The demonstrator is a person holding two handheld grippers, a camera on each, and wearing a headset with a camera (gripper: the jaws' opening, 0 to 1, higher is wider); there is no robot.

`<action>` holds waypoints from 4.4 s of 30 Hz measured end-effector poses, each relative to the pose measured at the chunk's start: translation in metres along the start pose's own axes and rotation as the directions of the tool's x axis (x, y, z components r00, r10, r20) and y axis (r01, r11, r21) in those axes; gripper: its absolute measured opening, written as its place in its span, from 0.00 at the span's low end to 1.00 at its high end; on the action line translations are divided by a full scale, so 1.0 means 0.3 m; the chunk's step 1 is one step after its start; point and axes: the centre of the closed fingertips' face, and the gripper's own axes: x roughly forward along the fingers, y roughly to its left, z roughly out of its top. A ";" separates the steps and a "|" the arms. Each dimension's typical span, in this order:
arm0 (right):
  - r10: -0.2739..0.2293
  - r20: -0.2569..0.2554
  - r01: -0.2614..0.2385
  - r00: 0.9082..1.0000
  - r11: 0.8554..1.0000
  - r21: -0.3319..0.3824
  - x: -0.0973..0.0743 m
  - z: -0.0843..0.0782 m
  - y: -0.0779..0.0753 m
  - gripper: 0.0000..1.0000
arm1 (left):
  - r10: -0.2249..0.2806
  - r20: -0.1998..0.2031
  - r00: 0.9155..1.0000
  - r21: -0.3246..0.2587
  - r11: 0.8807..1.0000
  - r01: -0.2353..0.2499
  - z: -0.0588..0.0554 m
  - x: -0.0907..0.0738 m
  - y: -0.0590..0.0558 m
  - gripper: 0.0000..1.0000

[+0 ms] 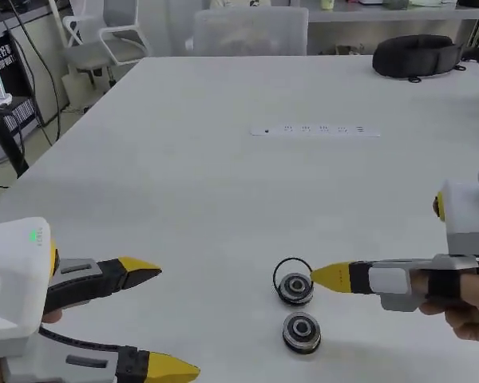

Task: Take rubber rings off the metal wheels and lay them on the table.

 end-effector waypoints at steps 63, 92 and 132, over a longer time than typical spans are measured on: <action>-0.108 -0.203 0.022 0.973 0.922 -0.386 0.235 -0.185 0.005 0.00 | 0.009 -0.040 0.999 0.017 1.000 -0.008 -0.034 0.002 -0.009 0.69; -0.153 -0.260 -0.002 0.953 0.859 -0.512 0.239 -0.212 0.004 0.24 | 0.023 -0.021 1.000 -0.001 1.000 -0.023 -0.027 -0.004 0.002 0.68; -0.138 -0.099 0.067 0.985 0.852 -0.520 0.145 -0.035 0.031 0.25 | 0.035 -0.015 0.999 -0.009 0.999 -0.035 -0.024 -0.010 0.005 0.68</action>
